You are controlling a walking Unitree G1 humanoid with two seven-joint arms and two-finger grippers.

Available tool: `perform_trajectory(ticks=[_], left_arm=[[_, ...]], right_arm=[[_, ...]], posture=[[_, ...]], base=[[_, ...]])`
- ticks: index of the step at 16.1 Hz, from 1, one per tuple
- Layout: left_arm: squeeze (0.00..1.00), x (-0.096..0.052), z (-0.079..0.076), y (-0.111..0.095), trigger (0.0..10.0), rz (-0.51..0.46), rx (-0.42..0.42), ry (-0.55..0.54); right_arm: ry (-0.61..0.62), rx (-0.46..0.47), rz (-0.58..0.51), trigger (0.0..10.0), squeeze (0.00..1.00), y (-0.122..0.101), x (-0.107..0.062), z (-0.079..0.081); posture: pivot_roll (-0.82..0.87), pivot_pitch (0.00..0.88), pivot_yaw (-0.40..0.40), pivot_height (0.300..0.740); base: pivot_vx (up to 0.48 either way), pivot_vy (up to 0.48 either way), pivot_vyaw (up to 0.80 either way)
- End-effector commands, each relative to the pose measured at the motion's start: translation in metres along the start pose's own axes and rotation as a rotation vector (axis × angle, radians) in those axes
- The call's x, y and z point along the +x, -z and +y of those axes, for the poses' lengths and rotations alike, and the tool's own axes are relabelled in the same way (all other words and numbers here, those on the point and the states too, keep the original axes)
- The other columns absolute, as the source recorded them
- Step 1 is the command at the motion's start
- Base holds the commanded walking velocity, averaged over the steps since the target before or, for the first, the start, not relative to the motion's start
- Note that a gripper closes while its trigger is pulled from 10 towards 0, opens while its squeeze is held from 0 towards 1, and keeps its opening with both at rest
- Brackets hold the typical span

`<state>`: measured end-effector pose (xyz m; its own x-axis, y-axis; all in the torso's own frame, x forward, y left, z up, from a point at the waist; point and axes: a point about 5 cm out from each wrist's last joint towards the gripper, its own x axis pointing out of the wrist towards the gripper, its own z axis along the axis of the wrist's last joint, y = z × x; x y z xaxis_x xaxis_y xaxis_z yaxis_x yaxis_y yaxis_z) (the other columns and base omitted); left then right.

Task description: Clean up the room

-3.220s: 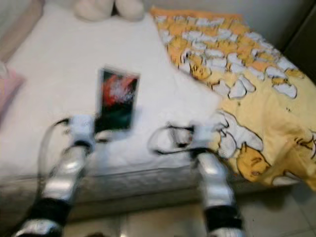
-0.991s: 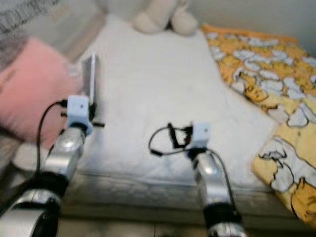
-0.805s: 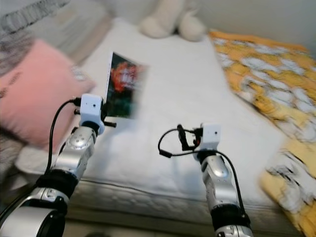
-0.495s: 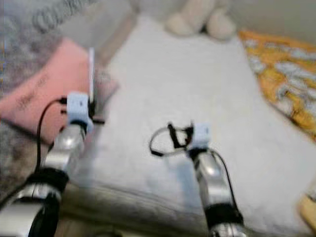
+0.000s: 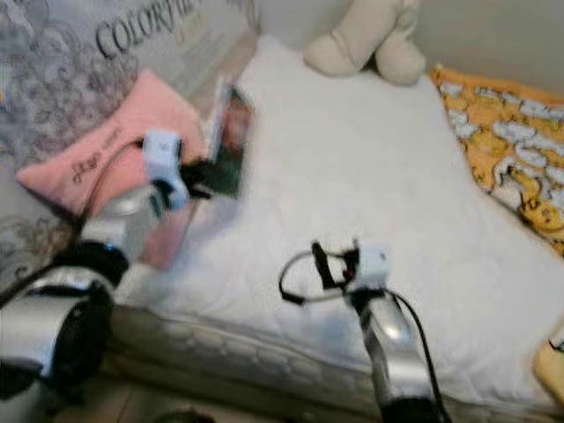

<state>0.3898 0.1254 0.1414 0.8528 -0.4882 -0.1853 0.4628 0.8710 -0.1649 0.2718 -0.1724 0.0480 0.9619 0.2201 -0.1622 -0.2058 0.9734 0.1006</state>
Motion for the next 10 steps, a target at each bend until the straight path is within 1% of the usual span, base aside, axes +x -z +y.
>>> perform_trajectory(ticks=[1,3,5,6,7,8,9,10], left_arm=[[0.0,0.006,-0.015,-0.001,10.0,0.013,-0.059,0.121],[0.0,0.009,-0.022,0.005,10.0,0.046,-0.14,0.168],[0.0,0.008,-0.022,0.011,10.0,0.077,-0.21,0.174],[0.0,0.005,-0.018,0.017,10.0,0.107,-0.247,0.165],[0.0,0.002,-0.012,0.024,10.0,0.141,-0.245,0.13],[0.0,-0.006,0.0,0.037,10.0,0.198,-0.218,0.056],[0.0,-0.006,0.0,0.037,10.0,0.198,-0.218,0.056],[0.0,-0.016,0.016,0.046,10.0,0.239,-0.169,-0.044]], right_arm=[[0.002,-0.007,-0.03,10.0,0.22,-0.01,0.0,-0.001],[0.005,-0.008,-0.023,10.0,0.22,-0.008,-0.004,-0.002],[0.005,-0.014,-0.02,10.0,0.22,-0.009,-0.008,-0.002],[0.011,-0.014,-0.014,10.0,0.22,-0.01,-0.012,-0.003],[0.013,-0.014,-0.01,10.0,0.22,-0.009,-0.013,-0.004],[0.013,-0.015,-0.003,10.0,0.22,-0.009,-0.016,-0.004],[0.013,-0.015,-0.003,10.0,0.22,-0.009,-0.016,-0.004],[0.012,-0.015,0.001,10.0,0.22,-0.009,-0.017,-0.003]], posture=[[-0.08,0.0,-0.086,0.74],[-0.1,0.0,-0.084,0.74],[-0.12,0.0,-0.078,0.74],[-0.12,0.0,-0.077,0.74],[-0.12,0.0,-0.078,0.74],[-0.13,0.0,-0.078,0.74],[-0.13,0.0,-0.078,0.74],[-0.13,0.0,-0.078,0.74]], base=[[0.0,0.0,0.0],[0.0,0.0,0.0],[0.0,0.0,0.0],[0.0,0.0,0.0],[0.0,0.0,0.0],[0.0,0.0,0.0],[0.0,0.0,0.0],[0.0,0.0,0.0]])
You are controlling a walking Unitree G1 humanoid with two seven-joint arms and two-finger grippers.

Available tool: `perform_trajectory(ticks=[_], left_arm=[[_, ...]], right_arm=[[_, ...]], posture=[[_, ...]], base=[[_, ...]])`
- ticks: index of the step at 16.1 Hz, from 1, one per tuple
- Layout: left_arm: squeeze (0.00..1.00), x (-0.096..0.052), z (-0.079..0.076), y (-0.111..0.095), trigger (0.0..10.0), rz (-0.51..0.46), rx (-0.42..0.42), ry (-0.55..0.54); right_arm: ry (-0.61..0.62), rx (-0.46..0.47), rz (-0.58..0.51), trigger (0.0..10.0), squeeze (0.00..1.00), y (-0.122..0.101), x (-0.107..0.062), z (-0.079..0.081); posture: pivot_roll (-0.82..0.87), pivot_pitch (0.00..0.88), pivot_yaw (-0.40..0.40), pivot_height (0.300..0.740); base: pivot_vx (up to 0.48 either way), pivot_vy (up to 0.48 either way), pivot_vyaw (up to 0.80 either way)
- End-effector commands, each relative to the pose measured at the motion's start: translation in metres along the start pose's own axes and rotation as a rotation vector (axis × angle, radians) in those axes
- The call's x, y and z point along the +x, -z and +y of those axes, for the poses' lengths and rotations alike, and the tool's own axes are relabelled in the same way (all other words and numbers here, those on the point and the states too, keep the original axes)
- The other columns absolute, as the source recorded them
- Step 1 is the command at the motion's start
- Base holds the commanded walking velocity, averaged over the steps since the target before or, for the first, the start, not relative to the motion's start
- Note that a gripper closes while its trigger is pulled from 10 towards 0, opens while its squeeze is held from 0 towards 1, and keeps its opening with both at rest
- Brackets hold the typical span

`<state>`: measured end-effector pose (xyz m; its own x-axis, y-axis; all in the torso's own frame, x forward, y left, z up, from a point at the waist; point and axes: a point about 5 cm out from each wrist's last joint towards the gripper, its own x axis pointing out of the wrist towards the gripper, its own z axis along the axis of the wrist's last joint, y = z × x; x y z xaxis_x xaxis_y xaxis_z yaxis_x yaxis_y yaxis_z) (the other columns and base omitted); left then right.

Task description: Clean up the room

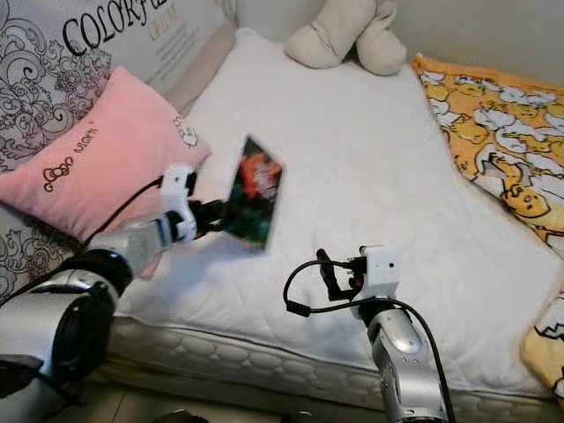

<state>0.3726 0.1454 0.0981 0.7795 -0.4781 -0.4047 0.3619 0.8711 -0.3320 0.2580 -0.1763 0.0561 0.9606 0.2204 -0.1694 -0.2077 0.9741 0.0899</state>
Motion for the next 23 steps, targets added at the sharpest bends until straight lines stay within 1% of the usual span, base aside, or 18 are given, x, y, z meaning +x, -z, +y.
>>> perform_trajectory(ticks=[1,3,4,5,7,9,11,12,13,14,17,19,21,22,23], left_arm=[[0.0,-0.003,0.007,0.002,10.0,0.016,0.04,-0.055],[0.0,-0.011,0.023,0.007,10.0,0.057,0.118,-0.127],[0.0,-0.018,0.033,0.009,10.0,0.091,0.184,-0.177],[0.0,-0.021,0.039,0.009,10.0,0.109,0.236,-0.203],[0.0,-0.023,0.041,0.011,10.0,0.156,0.352,-0.21],[0.0,-0.021,0.04,0.011,10.0,0.173,0.432,-0.219],[0.0,-0.021,0.039,0.009,10.0,0.165,0.443,-0.232],[0.0,-0.021,0.04,0.008,10.0,0.167,0.462,-0.253],[0.92,-0.022,0.042,0.006,10.0,0.158,0.469,-0.287],[1.0,-0.022,0.043,0.004,10.0,0.149,0.472,-0.306],[1.0,-0.023,0.045,-0.002,10.0,0.12,0.465,-0.355],[1.0,-0.024,0.046,-0.007,10.0,0.107,0.485,-0.381],[1.0,-0.025,0.047,-0.012,10.0,0.087,0.481,-0.395],[1.0,-0.026,0.048,-0.016,10.0,0.072,0.495,-0.4],[1.0,-0.027,0.048,-0.025,10.0,0.04,0.529,-0.405]], right_arm=[[0.011,-0.004,-0.005,10.0,0.22,-0.003,-0.002,-0.003],[0.004,-0.004,0.004,10.0,0.22,-0.003,-0.002,-0.002],[-0.006,-0.005,0.012,10.0,0.22,-0.003,-0.002,-0.001],[-0.01,-0.005,0.017,10.0,0.23,-0.004,-0.002,0.0],[-0.021,-0.006,0.025,10.0,0.22,-0.003,-0.001,0.001],[-0.032,-0.006,0.029,10.0,0.22,-0.004,0.0,0.003],[-0.031,-0.005,0.03,10.0,0.22,-0.004,-0.001,0.003],[-0.029,-0.005,0.033,10.0,0.22,-0.004,-0.002,0.002],[-0.027,-0.005,0.034,10.0,0.22,-0.004,-0.002,0.002],[-0.024,-0.006,0.034,10.0,0.22,-0.004,-0.003,0.002],[-0.017,-0.007,0.036,10.0,0.22,-0.004,-0.005,0.0],[-0.012,-0.006,0.036,10.0,0.22,-0.004,-0.005,-0.001],[-0.012,-0.007,0.037,10.0,0.22,-0.004,-0.005,-0.001],[-0.011,-0.008,0.037,10.0,0.22,-0.004,-0.005,-0.001],[-0.002,-0.008,0.03,10.0,0.22,-0.004,-0.006,-0.001]], posture=[[-0.13,0.0,-0.081,0.74],[-0.12,0.0,-0.087,0.74],[-0.12,0.0,-0.092,0.74],[-0.11,0.002,-0.096,0.74],[-0.1,0.006,-0.104,0.74],[-0.1,0.007,-0.105,0.74],[-0.11,0.009,-0.104,0.74],[-0.11,0.009,-0.1,0.74],[-0.11,0.009,-0.099,0.74],[-0.12,0.009,-0.097,0.74],[-0.12,0.008,-0.093,0.74],[-0.13,0.007,-0.092,0.74],[-0.13,0.004,-0.09,0.74],[-0.13,0.0,-0.087,0.74],[-0.12,0.0,-0.079,0.74]], base=[[0.0,0.0,0.0],[0.0,0.0,0.0],[0.0,0.0,0.0],[0.0,0.0,0.0],[0.0,0.0,0.0],[0.0,0.0,0.0],[0.0,0.0,0.0],[0.0,0.0,0.0],[0.0,0.0,0.0],[0.0,0.0,0.0],[0.0,0.0,0.0],[0.0,0.0,0.0],[0.0,0.0,0.0],[0.0,0.0,0.0],[0.0,0.0,0.0]])
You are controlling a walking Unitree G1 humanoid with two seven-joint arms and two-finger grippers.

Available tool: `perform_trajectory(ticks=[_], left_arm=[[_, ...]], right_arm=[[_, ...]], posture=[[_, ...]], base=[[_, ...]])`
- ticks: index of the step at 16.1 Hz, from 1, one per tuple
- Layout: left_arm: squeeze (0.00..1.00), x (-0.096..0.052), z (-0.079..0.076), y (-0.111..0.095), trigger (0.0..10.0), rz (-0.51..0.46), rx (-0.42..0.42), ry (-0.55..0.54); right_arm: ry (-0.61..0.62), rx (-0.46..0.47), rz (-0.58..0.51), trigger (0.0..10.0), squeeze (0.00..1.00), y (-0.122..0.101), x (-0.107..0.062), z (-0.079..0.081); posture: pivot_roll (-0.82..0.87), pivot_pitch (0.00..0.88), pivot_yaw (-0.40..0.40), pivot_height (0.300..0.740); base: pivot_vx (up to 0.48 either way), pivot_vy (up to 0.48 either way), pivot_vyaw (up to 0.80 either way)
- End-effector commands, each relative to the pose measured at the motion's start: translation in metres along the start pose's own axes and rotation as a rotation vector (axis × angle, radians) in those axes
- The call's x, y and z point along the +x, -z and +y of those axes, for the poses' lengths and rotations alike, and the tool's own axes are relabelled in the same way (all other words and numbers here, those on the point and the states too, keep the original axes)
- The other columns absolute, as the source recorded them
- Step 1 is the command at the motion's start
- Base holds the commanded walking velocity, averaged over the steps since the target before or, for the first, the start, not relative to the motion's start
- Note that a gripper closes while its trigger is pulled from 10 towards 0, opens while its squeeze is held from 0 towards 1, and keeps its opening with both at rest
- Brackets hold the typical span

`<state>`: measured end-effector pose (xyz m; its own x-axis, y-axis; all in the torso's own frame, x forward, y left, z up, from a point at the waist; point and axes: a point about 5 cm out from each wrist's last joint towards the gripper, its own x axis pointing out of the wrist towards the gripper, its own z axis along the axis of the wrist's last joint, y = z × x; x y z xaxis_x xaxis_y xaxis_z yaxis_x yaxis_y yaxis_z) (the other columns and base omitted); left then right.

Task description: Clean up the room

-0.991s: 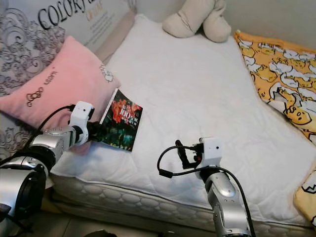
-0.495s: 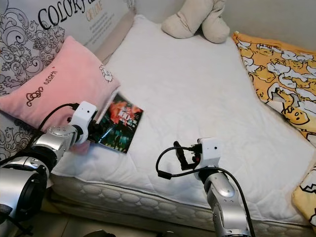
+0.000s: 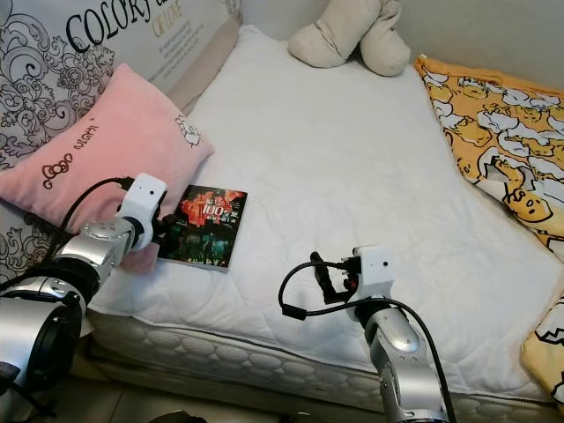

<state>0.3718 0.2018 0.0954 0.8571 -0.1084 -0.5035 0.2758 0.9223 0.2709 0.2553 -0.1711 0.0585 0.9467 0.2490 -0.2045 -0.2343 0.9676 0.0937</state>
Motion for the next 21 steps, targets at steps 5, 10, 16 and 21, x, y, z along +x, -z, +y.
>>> perform_trajectory(ticks=[5,10,16,21], left_arm=[[1.0,-0.005,-0.023,-0.027,10.0,-0.33,-0.142,0.087],[1.0,-0.038,-0.069,-0.003,10.0,-0.512,-0.255,0.062],[1.0,-0.055,-0.079,0.005,10.0,-0.539,-0.407,-0.053],[0.0,-0.048,-0.078,-0.008,10.0,-0.534,-0.374,-0.069]], right_arm=[[0.133,-0.048,-0.097,10.0,0.2,-0.012,-0.023,-0.017],[0.222,-0.016,-0.18,10.0,0.0,-0.024,-0.012,-0.022],[0.39,0.005,-0.278,10.0,0.0,-0.035,-0.006,-0.037],[0.311,-0.048,-0.242,10.0,0.0,-0.033,0.005,-0.033]], posture=[[-0.08,0.0,-0.053,0.74],[-0.03,0.0,-0.051,0.74],[-0.04,0.0,-0.055,0.74],[-0.07,0.0,-0.038,0.74]], base=[[0.0,0.0,0.0],[0.0,0.0,0.0],[0.0,0.0,0.0],[0.245,-0.292,0.0]])
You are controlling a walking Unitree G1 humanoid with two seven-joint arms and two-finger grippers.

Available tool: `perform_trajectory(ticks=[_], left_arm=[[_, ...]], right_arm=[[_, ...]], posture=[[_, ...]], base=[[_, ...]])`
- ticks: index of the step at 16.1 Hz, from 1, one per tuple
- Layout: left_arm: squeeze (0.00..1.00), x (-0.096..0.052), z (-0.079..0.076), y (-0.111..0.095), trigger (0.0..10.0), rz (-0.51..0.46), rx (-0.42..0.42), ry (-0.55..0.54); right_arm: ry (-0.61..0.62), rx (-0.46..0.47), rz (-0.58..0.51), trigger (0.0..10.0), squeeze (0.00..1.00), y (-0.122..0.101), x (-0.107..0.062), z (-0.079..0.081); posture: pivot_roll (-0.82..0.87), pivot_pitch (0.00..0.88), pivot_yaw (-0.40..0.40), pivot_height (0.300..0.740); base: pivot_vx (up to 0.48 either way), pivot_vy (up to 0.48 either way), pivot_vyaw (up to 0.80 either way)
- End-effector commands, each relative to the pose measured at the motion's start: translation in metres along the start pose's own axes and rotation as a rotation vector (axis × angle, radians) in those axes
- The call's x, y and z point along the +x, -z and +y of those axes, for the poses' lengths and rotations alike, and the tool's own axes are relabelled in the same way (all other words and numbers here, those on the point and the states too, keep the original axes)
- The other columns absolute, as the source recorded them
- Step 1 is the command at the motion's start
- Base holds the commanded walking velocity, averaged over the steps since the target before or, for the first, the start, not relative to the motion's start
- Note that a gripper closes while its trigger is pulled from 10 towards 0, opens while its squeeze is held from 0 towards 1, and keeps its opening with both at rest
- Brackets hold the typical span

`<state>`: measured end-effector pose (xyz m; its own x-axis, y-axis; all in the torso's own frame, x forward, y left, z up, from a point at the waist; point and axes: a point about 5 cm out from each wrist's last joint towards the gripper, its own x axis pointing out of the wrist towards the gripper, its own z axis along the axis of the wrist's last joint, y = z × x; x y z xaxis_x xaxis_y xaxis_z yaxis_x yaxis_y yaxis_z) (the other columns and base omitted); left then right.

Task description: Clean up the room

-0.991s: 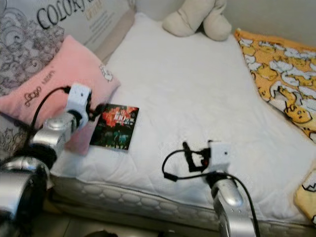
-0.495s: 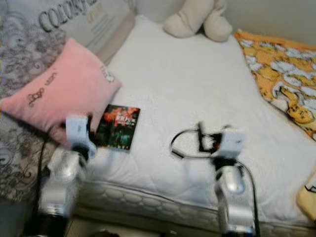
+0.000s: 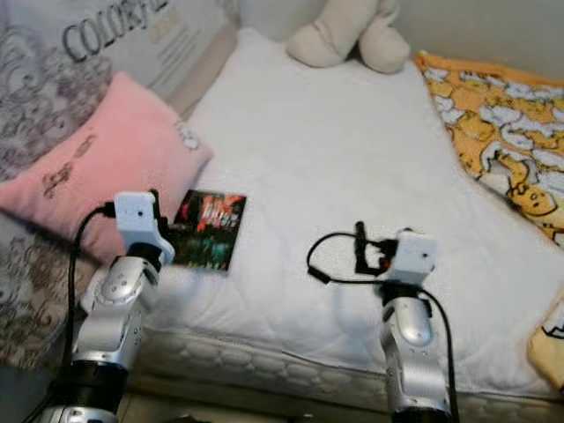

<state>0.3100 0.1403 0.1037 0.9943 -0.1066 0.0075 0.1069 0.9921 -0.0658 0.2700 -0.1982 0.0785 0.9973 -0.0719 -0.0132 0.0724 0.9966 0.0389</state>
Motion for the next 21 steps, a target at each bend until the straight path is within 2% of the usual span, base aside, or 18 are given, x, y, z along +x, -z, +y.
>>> perform_trajectory(ticks=[1,2,4,8,12,16,21], left_arm=[[0.0,0.004,-0.009,-0.001,10.0,0.001,0.001,0.019],[0.0,0.005,-0.009,0.0,10.0,0.004,-0.004,0.017],[0.0,0.005,-0.007,0.004,10.0,0.016,-0.005,0.008],[0.0,-0.006,0.001,0.018,10.0,0.043,-0.01,-0.016],[0.0,-0.001,-0.01,0.002,10.0,-0.017,0.008,0.096],[0.0,-0.003,-0.023,-0.001,10.0,-0.045,0.006,0.193],[0.0,-0.004,-0.028,0.002,10.0,-0.029,0.017,0.247]], right_arm=[[-0.007,-0.023,-0.033,10.0,0.0,-0.008,0.006,-0.004],[-0.012,-0.025,-0.031,10.0,0.0,-0.009,0.008,-0.003],[-0.008,-0.09,0.002,10.0,0.0,-0.004,0.008,-0.005],[-0.03,-0.036,0.01,10.0,0.0,-0.002,-0.002,-0.008],[-0.024,-0.009,0.02,10.0,0.0,0.001,-0.003,-0.003],[-0.02,-0.029,0.044,10.0,0.0,0.004,-0.003,-0.002],[-0.006,-0.029,0.046,10.0,0.0,0.006,-0.007,-0.006]], posture=[[-0.07,0.0,-0.038,0.74],[-0.08,0.0,-0.038,0.74],[-0.08,0.0,-0.043,0.74],[-0.08,0.0,-0.049,0.74],[-0.08,0.0,-0.032,0.74],[-0.09,0.0,-0.018,0.74],[-0.09,0.0,-0.015,0.74]], base=[[0.307,-0.364,0.0],[0.311,-0.364,0.0],[0.304,-0.368,0.0],[0.305,-0.367,0.0],[0.336,-0.339,0.0],[0.256,-0.25,0.0],[0.0,0.0,-0.72]])
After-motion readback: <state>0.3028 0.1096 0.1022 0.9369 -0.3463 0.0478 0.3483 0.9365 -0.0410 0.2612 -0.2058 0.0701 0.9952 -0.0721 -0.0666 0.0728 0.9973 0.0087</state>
